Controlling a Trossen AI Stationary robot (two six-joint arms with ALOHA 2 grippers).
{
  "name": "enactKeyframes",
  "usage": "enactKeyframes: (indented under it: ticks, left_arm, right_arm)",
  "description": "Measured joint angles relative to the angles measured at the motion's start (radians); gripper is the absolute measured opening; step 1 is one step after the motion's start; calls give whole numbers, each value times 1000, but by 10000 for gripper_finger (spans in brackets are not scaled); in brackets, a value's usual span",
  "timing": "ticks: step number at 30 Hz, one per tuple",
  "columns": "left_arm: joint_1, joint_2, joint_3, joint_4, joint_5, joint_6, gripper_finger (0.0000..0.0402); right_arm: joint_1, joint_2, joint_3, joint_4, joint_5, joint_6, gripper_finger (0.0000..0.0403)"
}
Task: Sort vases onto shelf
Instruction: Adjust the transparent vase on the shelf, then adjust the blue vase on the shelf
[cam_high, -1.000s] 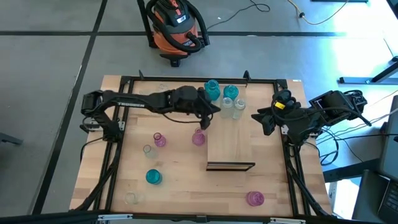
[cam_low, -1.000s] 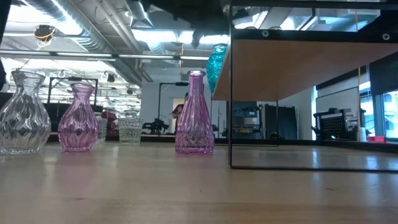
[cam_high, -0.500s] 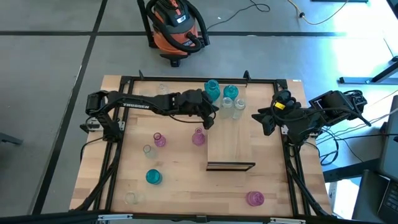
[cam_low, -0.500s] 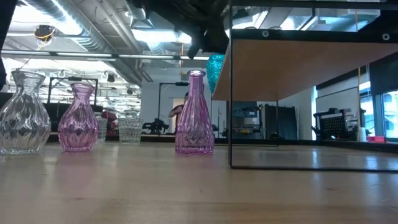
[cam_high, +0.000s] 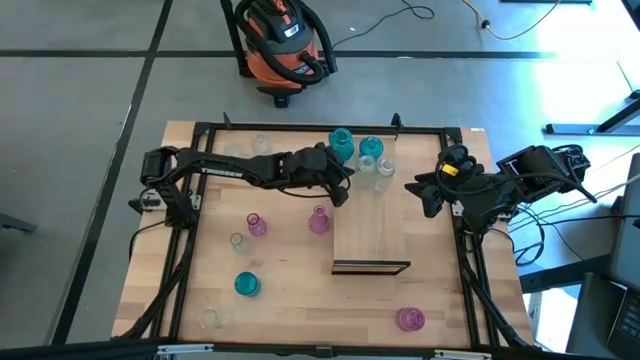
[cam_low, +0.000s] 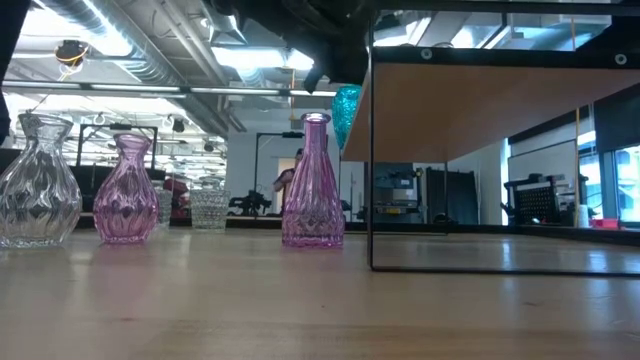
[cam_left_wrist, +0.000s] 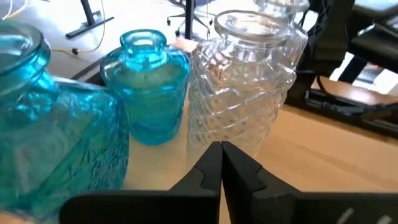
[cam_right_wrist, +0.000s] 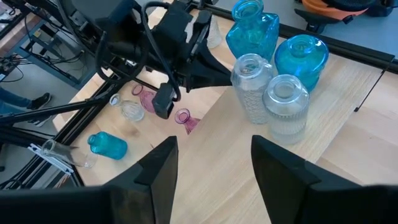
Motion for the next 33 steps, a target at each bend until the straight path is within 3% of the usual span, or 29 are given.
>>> enactKeyframes:
  ticks: [7,13,19,28,31,33]
  left_arm:
    - [-19,51,34,15,25,-29,0]
    - [-34,62,86,-42,-60,-25,0]
    - [-34,-4,89,-139,-115,-43,0]
    - [-21,-154,90,-503,-252,-133,0]
    - [14,-147,88,-580,-247,-159,0]
    - [45,-121,86,-539,-208,-153,0]
  right_arm:
    - [0,0,0,0,-1,0,184]
    - [0,0,0,-1,-3,0,184]
    - [0,0,0,-2,-3,-13,184]
    - [0,0,0,-9,-3,-37,184]
    - [0,0,0,-10,3,-52,184]
    - [0,0,0,-10,7,-53,184]
